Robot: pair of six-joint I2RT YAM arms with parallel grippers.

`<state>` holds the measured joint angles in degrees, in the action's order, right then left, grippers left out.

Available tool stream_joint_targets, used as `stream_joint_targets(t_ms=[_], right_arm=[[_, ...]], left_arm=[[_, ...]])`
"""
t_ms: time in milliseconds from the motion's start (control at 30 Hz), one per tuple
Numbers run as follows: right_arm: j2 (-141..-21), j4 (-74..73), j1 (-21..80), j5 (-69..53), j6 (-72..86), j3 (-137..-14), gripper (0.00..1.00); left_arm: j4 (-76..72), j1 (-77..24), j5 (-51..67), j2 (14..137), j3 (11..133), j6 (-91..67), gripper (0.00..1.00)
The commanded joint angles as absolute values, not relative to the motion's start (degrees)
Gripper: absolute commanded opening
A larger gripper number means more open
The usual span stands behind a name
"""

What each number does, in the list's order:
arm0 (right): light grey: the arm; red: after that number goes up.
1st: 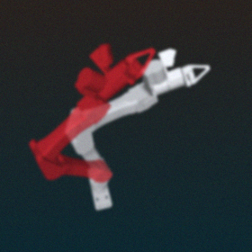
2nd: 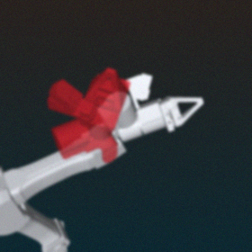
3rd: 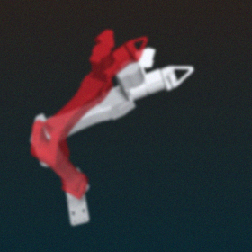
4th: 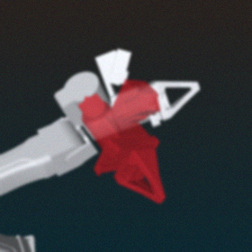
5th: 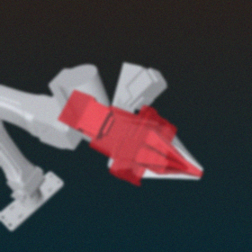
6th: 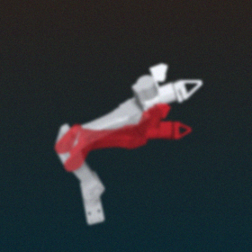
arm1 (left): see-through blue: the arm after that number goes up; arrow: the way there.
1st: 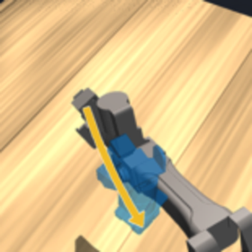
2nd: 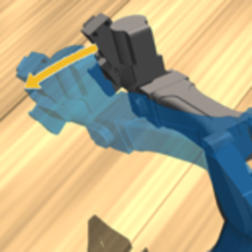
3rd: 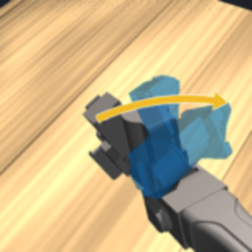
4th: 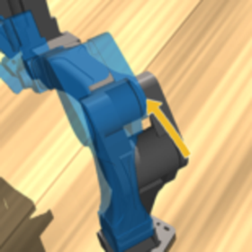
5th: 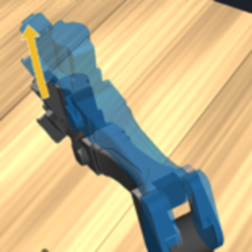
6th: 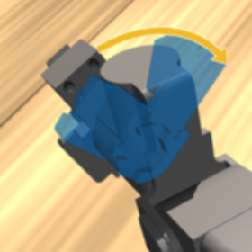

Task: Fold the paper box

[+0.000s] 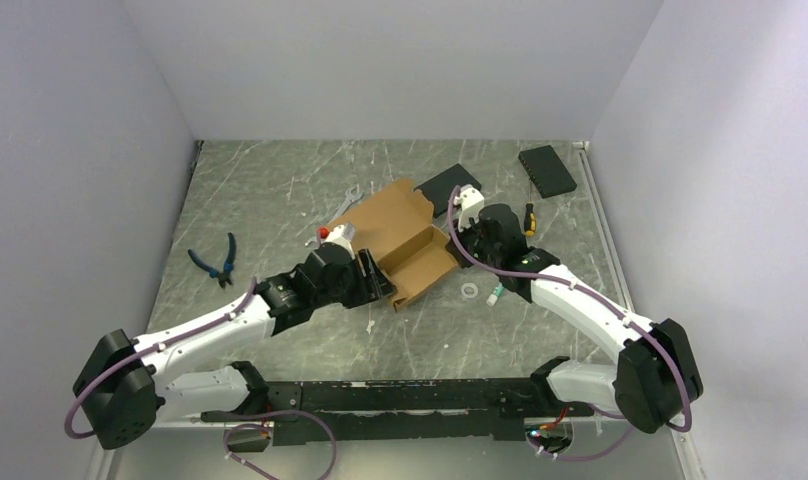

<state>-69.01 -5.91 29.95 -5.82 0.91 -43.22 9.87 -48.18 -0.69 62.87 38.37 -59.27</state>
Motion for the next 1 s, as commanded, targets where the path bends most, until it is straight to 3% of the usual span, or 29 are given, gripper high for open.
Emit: stream_joint_targets(t_ms=[0,67,133,267,300,433,467,600,733,833,967], right_arm=[[-68.08,-2.65,30.64,-4.92,0.53,-43.51,0.0],[-67.85,-2.59,30.95,-4.92,0.53,-43.44,0.0],[-67.61,-2.43,31.56,-4.56,-1.25,-43.27,0.0],[-67.24,-1.96,33.43,-3.32,-3.19,-43.01,0.0],[-67.26,-1.86,34.01,-3.26,-3.69,-42.98,0.0],[-67.41,-2.7,35.24,-7.84,-4.65,-43.42,0.0],[-67.41,-3.03,35.24,-9.34,-4.59,-43.56,0.04],[-67.09,-5.02,35.22,-15.76,-4.93,-44.4,0.35],[-66.09,-7.34,34.47,-21.56,-5.19,-45.87,0.56],[-64.45,-10.23,31.46,-29.14,-6.59,-47.29,0.68],[-61.64,-17.25,25.51,-40.74,-14.11,-49.82,0.75]], left_arm=[[11.38,-48.01,1.27,64.41,41.46,-59.27,0.57],[10.9,-48.07,1.28,65.06,41.56,-58.88,0.54],[10.92,-47.96,1.12,65.81,41.84,-58.21,0.43],[13.34,-47.52,1.23,67.6,43.73,-56.08,0.04],[14.28,-47.49,1.21,68.16,44.36,-55.47,0.0],[17.24,-47.5,0.39,69.89,46.7,-52.02,0.0],[17.37,-47.44,0.15,69.91,46.82,-51.27,0.0],[18.31,-47.51,-3.3,69.0,46.81,-48.72,0.0],[20.96,-47.5,-6.0,67.85,47.27,-44.64,0.0],[25.11,-47.53,-7.94,67.15,48.73,-39.99,0.0],[30.16,-47.49,-9.46,66.37,50.53,-31.93,0.0]])
